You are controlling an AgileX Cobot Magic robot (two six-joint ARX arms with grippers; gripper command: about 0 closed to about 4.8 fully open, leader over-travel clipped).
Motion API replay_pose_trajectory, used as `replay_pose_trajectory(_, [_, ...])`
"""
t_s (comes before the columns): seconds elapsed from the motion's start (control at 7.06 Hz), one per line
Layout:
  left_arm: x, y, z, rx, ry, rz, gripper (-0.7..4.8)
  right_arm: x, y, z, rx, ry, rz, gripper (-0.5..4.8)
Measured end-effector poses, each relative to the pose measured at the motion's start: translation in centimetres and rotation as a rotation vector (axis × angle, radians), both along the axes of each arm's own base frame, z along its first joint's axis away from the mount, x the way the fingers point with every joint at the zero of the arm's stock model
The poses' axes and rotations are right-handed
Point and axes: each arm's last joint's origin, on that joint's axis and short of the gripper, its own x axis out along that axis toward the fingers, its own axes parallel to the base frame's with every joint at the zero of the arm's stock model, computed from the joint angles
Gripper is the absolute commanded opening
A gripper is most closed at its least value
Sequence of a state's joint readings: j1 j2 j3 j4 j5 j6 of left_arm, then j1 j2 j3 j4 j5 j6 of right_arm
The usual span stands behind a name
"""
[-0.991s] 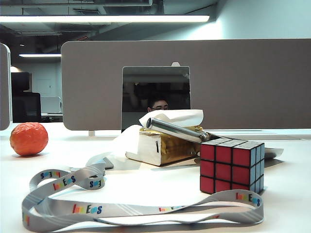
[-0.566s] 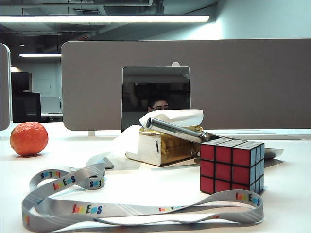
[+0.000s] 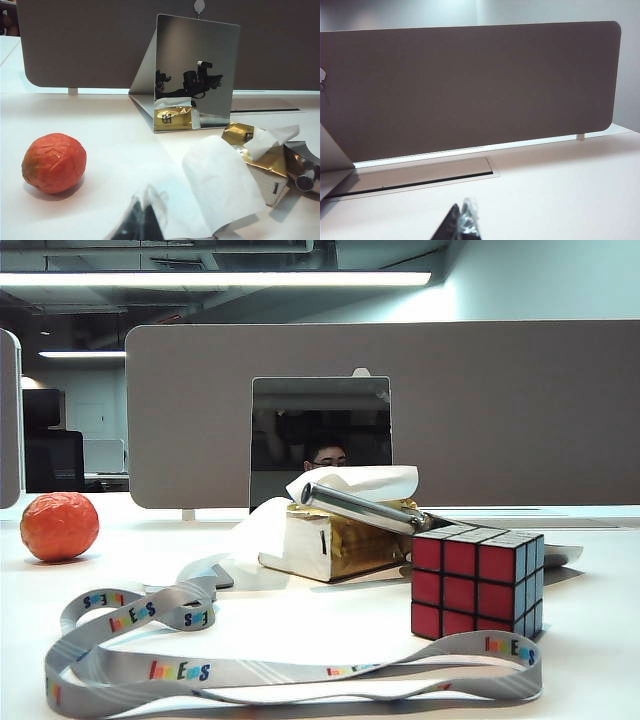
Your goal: Pull out a tissue from the tissue box and use it to cover the ID card on the tabletop.
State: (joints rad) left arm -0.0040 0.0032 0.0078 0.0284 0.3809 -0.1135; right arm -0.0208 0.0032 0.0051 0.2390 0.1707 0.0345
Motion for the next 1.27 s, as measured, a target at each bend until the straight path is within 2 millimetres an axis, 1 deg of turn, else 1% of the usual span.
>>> replay_pose_trajectory(0.42, [0.00,0.00,0.00,0.000,0.000,0.000,-0.06,-0.01,-0.17,0.03,0.042,-0.012,0.026,0.08])
replay_pose_trajectory(0.71, [0.00,0.00,0.00,0.000,0.000,0.000,-0.06,0.04,0.27,0.01,0.032,-0.008,0.174,0.08])
replay_pose_trajectory(0.85, [0.00,0.00,0.00,0.000,0.000,0.000,-0.06,0.19,0.51,-0.70,0.065,0.068,0.263,0.08])
replay_pose_trajectory(0.99, [0.00,0.00,0.00,0.000,0.000,0.000,-0.06,0.20,0.56,-0.78,0.065,0.077,0.279,-0.01])
replay_pose_trajectory(1.27, [0.00,0.00,0.00,0.000,0.000,0.000,-0.06,0.21,0.71,-0.94,0.059,0.097,0.332,-0.01])
